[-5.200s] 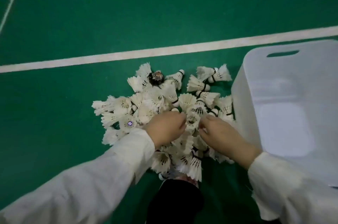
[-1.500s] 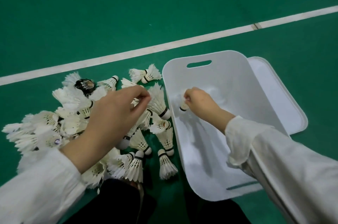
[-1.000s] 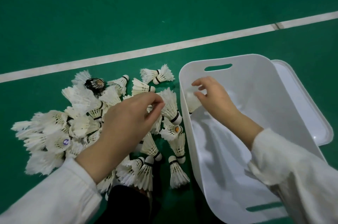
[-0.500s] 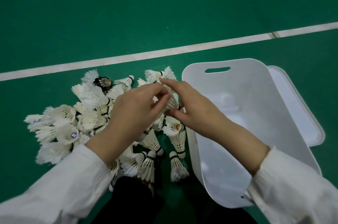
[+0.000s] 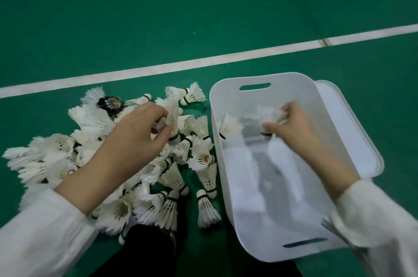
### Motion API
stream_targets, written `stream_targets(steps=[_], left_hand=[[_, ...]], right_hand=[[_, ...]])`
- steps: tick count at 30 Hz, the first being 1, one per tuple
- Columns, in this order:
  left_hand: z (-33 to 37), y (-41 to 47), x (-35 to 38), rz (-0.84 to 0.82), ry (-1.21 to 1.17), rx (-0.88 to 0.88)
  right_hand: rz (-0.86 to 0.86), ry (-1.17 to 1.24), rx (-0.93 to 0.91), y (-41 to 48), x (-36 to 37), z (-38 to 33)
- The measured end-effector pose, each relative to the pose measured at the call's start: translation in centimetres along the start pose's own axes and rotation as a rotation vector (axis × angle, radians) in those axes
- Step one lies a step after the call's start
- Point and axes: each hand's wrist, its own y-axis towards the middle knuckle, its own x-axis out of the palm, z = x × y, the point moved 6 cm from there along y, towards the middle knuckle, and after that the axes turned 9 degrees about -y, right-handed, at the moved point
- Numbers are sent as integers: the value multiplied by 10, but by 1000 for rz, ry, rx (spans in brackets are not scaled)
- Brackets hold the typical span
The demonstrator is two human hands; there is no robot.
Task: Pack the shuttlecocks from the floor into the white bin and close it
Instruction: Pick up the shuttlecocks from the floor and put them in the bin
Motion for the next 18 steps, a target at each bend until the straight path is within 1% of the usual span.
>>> stream_targets(steps=[2,4,8,12,16,18], left_hand=[[-5,-1,13,-49,39,-4],[-6,-1,21,-62,27,10],[-7,-3,29,-47,48,67],[-12,0,35,-84,46,79],[-11,3,38,-94,27,93],[-11,4,37,-81,23,85]], right_hand=[[-136,-77,75,9,42,26],[-189,-111,97,18,73,37],[-157,-87,74,41,98,27],[-136,-73,49,56,104,20],[-184,-60,28,53,98,21],[-207,-106,1,45,90,20]])
